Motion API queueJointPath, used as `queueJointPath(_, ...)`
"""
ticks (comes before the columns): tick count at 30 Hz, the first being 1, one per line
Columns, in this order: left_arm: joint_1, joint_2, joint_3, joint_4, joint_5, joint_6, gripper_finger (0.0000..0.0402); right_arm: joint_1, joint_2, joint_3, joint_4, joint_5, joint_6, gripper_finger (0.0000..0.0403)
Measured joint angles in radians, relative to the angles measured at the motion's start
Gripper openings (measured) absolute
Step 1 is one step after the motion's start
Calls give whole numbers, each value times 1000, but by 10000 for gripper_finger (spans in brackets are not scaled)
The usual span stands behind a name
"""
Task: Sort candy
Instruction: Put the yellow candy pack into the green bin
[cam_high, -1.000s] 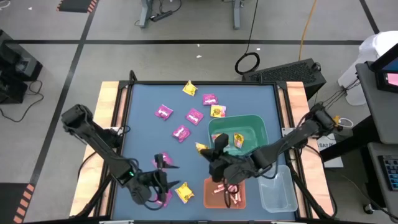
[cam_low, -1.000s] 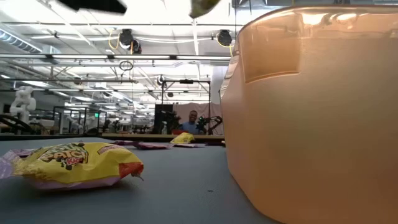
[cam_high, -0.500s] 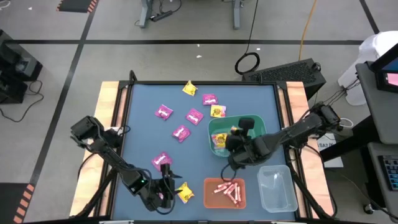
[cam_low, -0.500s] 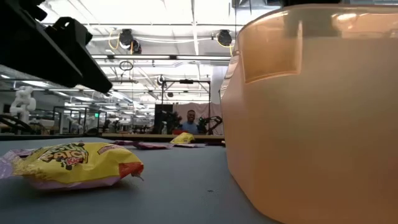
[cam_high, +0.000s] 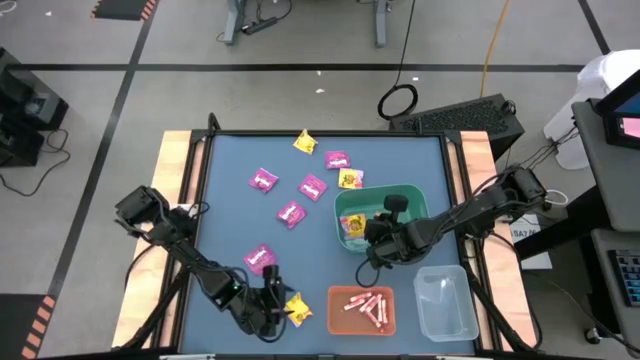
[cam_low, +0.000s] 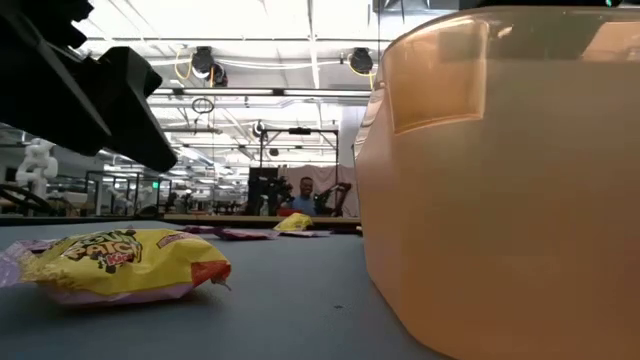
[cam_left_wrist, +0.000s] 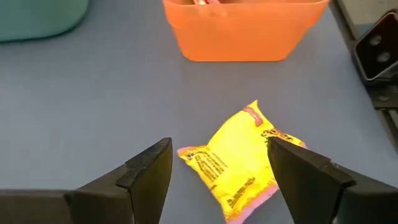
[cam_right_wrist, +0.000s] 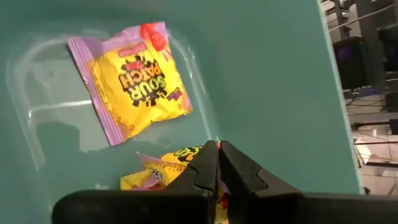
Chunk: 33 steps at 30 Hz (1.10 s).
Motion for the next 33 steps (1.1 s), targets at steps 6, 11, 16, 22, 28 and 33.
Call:
queueJointPath(6, 1, 0, 0, 8, 30, 1, 270, 0, 0, -26, 46, -33, 0, 8)
queueJointPath(11, 8, 0, 0, 7, 30, 1, 270, 0, 0, -26, 58, -35, -7, 16)
queueJointPath(16, 19, 5, 0, 8, 30, 3, 270, 0, 0, -26, 64, -56, -2, 45)
queueJointPath(22, 25, 46, 0, 9, 87, 8, 270, 1, -31, -13, 60, -53, 7, 89)
queueJointPath(28, 37, 92, 0, 16, 135, 7, 270, 10, -95, 42, 56, -54, 1, 113)
queueJointPath(33, 62, 107, 0, 16, 163, 8, 265, 47, -136, 96, 61, -55, -8, 119)
